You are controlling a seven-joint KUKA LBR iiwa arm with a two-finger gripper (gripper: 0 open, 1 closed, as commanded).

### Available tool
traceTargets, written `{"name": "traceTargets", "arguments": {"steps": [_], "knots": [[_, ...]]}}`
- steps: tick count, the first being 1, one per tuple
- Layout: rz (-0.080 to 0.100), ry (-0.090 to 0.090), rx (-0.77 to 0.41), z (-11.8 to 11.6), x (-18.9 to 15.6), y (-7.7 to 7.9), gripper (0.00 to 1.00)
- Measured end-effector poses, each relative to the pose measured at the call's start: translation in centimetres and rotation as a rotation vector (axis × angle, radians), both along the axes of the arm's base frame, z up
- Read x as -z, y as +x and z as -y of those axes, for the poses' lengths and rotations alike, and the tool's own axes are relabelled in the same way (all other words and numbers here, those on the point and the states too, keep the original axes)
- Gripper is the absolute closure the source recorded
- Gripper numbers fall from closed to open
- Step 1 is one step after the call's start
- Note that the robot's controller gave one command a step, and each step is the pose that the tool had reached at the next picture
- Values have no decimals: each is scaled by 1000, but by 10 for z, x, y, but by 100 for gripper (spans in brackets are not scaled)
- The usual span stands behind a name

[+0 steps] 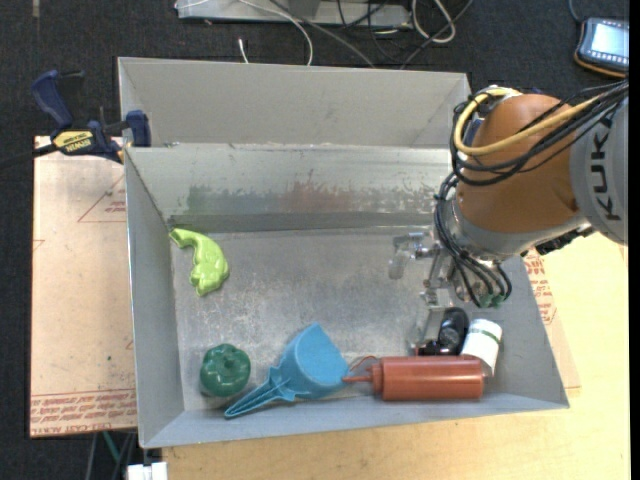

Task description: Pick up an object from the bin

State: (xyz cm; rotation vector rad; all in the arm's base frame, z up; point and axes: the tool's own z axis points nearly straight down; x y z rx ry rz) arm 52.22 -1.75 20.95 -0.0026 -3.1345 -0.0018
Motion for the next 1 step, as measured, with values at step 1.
{"name": "traceTargets", "arguments": {"steps": [1], "knots": [[8, -1, -1, 0, -4, 2, 0]]}}
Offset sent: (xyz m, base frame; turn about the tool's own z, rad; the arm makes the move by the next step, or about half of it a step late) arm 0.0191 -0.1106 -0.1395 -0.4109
